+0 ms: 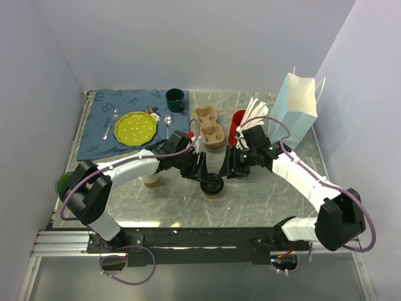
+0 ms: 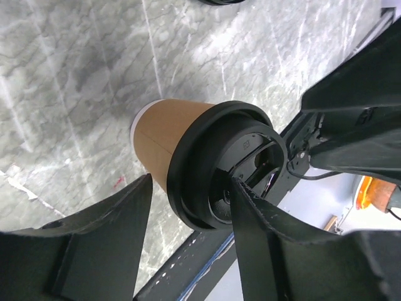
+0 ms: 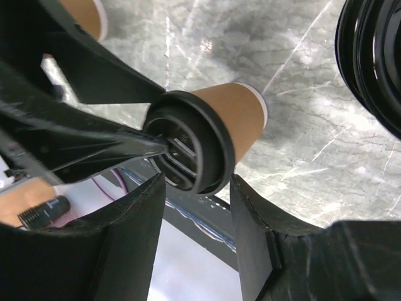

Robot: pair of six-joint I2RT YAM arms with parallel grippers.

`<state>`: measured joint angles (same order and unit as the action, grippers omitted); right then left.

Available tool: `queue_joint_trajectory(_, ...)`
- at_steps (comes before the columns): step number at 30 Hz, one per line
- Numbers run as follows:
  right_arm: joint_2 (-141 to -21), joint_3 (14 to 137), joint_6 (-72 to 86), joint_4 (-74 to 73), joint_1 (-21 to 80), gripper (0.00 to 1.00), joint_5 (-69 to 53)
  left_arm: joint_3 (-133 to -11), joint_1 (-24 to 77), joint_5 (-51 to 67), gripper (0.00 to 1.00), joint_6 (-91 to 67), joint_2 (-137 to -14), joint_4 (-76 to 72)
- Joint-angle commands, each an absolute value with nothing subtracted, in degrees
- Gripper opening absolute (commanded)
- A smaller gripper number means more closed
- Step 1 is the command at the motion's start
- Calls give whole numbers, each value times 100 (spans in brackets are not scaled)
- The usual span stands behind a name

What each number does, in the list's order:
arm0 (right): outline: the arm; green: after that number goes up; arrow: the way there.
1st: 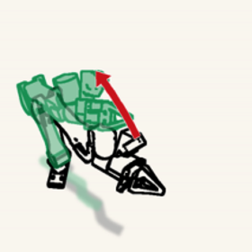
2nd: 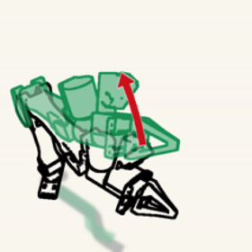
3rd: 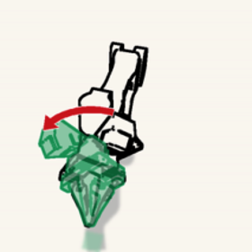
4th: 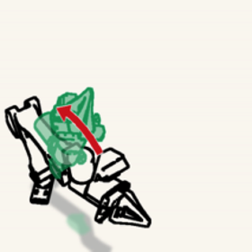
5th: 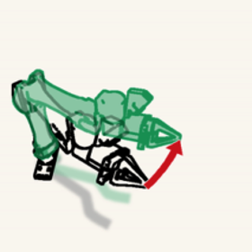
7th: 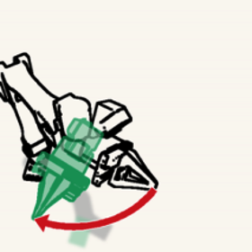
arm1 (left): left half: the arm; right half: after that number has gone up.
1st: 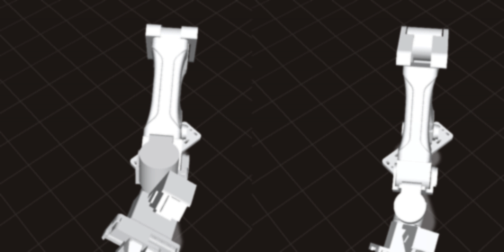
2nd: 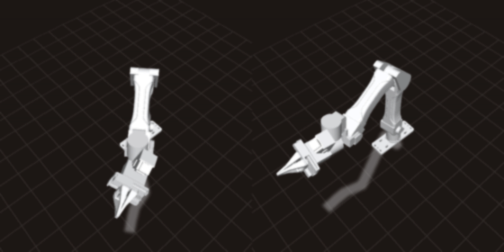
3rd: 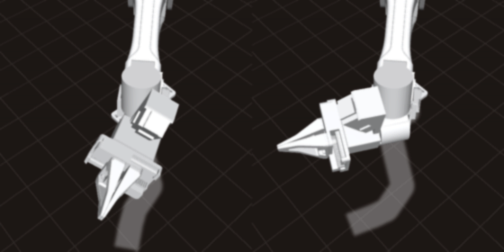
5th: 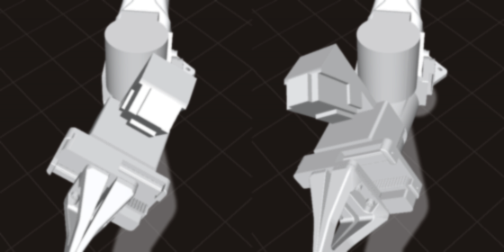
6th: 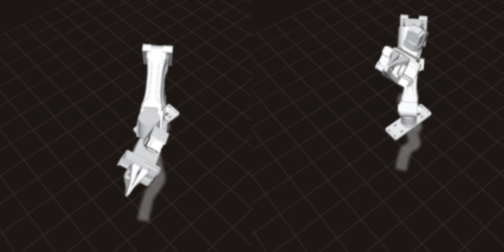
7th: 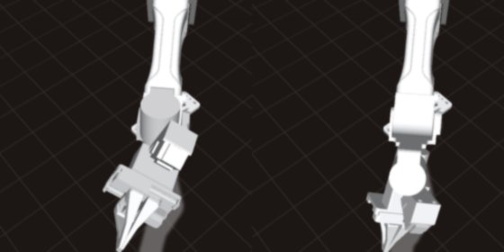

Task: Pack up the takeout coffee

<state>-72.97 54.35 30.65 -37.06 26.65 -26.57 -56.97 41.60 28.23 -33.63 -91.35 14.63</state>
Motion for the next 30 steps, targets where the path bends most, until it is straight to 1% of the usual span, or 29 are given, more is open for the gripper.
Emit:
queue_joint_trajectory(1, -7558, 5713, 2725, -3735, 2707, 54, -2839, -6090, 4096, 2610, 59, -3024, -9229, 2250)
queue_joint_trajectory(7, -7866, 5845, 2566, -3621, 2707, 59, -3190, -6363, 4052, 2777, 60, -2988, -9237, 2382)
queue_joint_trajectory(12, -7910, 5871, 2479, -3621, 2707, 62, -3278, -6381, 4008, 3023, 64, -3102, -9115, 2172)
queue_joint_trajectory(18, -8085, 5888, 2312, -3595, 2716, 67, -3542, -6364, 3964, 2892, 64, -3217, -8939, 2224)
queue_joint_trajectory(30, -8621, 6021, 2030, -3612, 2812, 68, -3463, -5511, 4008, 2522, 59, -3603, -8288, 2040)
